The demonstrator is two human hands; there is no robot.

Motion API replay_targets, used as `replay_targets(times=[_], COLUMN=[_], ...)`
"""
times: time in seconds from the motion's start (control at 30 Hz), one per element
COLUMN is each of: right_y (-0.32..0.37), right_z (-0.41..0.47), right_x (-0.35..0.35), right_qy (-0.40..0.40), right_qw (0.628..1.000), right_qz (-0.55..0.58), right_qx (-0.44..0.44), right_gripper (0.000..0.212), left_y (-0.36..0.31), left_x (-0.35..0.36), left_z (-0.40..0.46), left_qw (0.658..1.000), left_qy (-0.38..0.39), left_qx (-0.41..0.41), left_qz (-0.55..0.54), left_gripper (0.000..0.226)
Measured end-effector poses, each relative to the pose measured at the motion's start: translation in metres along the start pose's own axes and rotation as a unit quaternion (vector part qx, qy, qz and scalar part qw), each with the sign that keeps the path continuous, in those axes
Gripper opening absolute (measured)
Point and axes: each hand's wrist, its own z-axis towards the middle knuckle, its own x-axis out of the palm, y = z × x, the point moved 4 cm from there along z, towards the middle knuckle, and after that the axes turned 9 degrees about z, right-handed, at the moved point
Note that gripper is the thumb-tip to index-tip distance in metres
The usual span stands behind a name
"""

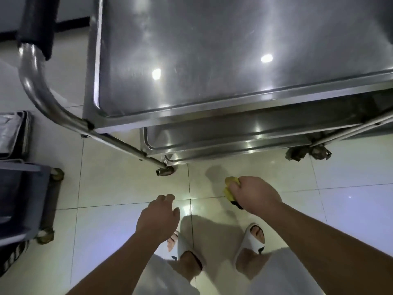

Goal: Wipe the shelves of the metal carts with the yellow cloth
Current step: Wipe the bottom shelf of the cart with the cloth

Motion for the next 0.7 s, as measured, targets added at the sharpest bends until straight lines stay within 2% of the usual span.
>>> replay_targets(times=[0.17,0.3,0.53,0.63,0.7], right_y=[0.007,0.017,0.020,0.024,0.026], right_z=[0.085,0.146,0.246,0.280,0.301], right_x=[0.078,0.121,0.180,0.207,0.225], right_qy=[0.024,-0.016,-0.049,-0.047,-0.062], right_qw=[0.998,0.993,0.989,0.982,0.981], right_qz=[-0.054,-0.076,-0.086,-0.121,-0.106], right_qx=[-0.037,-0.085,-0.106,-0.138,-0.147], right_gripper=[0.050,0.047,0.057,0.068,0.069], left_y=[0.030,0.042,0.068,0.082,0.090], left_x=[0.055,0.088,0.140,0.161,0.171], left_z=[0.082,0.146,0.238,0.267,0.284], left_qw=[0.999,0.997,0.988,0.984,0.981], left_qy=[-0.049,-0.080,-0.143,-0.159,-0.170], left_qx=[0.005,0.001,-0.021,-0.020,-0.029], left_qz=[0.013,-0.004,-0.051,-0.073,-0.092], left_gripper=[0.048,0.050,0.038,0.039,0.039])
